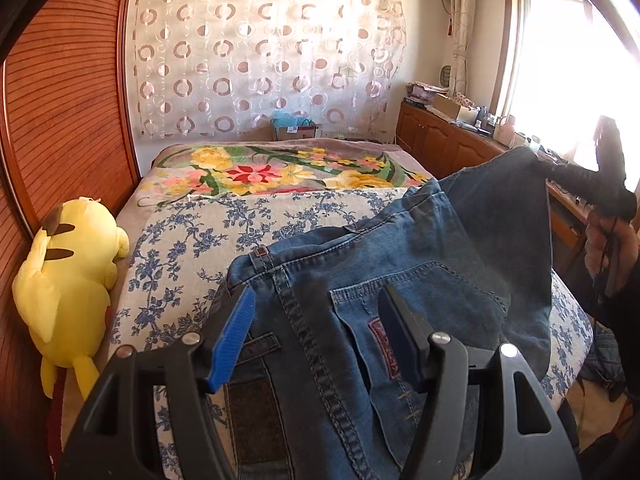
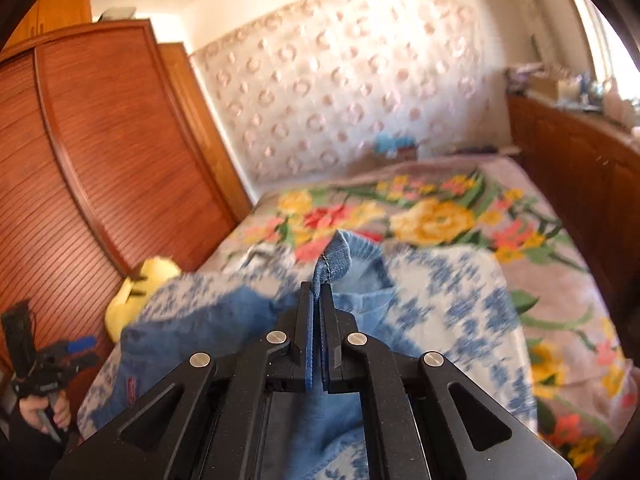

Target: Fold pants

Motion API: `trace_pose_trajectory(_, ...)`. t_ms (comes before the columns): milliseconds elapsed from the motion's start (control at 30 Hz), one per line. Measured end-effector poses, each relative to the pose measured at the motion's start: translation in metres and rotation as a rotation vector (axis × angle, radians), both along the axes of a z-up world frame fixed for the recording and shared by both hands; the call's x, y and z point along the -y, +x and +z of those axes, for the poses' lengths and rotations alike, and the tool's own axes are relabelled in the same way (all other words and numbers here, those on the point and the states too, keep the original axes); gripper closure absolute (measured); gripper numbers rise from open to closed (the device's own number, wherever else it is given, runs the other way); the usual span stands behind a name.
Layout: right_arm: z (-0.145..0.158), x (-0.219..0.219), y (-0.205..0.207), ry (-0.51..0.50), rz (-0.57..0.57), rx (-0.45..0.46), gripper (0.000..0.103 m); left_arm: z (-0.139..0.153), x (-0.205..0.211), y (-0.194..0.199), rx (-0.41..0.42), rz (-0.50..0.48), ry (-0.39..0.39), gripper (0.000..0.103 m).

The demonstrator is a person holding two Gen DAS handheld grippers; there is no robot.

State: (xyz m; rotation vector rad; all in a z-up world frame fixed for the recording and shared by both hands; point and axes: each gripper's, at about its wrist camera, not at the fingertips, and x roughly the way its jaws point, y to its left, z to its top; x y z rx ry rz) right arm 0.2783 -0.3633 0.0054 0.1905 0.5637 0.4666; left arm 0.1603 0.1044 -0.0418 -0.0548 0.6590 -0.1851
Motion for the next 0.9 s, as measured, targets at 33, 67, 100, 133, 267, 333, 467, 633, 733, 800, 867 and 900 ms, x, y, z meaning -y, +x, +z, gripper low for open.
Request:
trace_pose_trajectory(33, 0.007, 0.009, -0.003, -0.002, -0.035, 0.009, 0.103, 0.001, 0.000, -0.002, 0.004, 0.000, -0.001, 0.039)
trace_pose_trajectory(67, 0.010, 0.016, -0.005, -0.005, -0.057, 0.012, 0.103, 0.004, 0.000, -0.005, 0.010, 0.000, -0.001, 0.039)
trace_pose_trajectory(100, 0.013, 0.027, -0.009, -0.009, -0.087, 0.015, 0.103, 0.005, 0.000, -0.007, 0.016, 0.001, -0.001, 0.039)
trace_pose_trajectory(133, 0.014, 0.036, -0.013, -0.012, -0.116, 0.015, 0.103, 0.007, 0.000, -0.010, 0.021, 0.002, -0.002, 0.039)
trace_pose_trajectory(267, 0.004, 0.065, -0.024, -0.022, -0.182, -0.025, 0.103, 0.010, -0.001, -0.020, 0.033, 0.011, 0.000, 0.039)
trace_pose_trajectory(333, -0.005, 0.074, -0.028, -0.043, -0.211, -0.053, 0.103, 0.011, -0.001, -0.025, 0.037, 0.016, 0.003, 0.039)
trace_pose_trajectory(467, -0.024, 0.085, -0.032, -0.017, -0.226, -0.102, 0.103, 0.009, 0.000, -0.034, 0.037, 0.019, 0.006, 0.039)
trace_pose_trajectory(633, -0.024, 0.071, -0.033, 0.031, -0.188, -0.121, 0.103, 0.009, 0.002, -0.046, 0.038, 0.018, 0.017, 0.039)
trace_pose_trajectory(733, -0.009, 0.038, -0.038, 0.033, -0.126, -0.087, 0.103, 0.009, -0.002, -0.055, 0.034, 0.027, 0.021, 0.039)
trace_pose_trajectory(800, 0.005, 0.007, -0.042, 0.024, -0.067, -0.060, 0.103, 0.010, -0.006, -0.060, 0.035, 0.033, 0.024, 0.039)
trace_pose_trajectory(867, 0.017, -0.025, -0.047, 0.012, -0.008, -0.028, 0.103, 0.013, -0.009, -0.064, 0.040, 0.040, 0.031, 0.039)
trace_pose_trajectory(900, 0.022, -0.045, -0.050, 0.011, 0.032, -0.016, 0.103, 0.014, -0.012, -0.065, 0.042, 0.043, 0.035, 0.039)
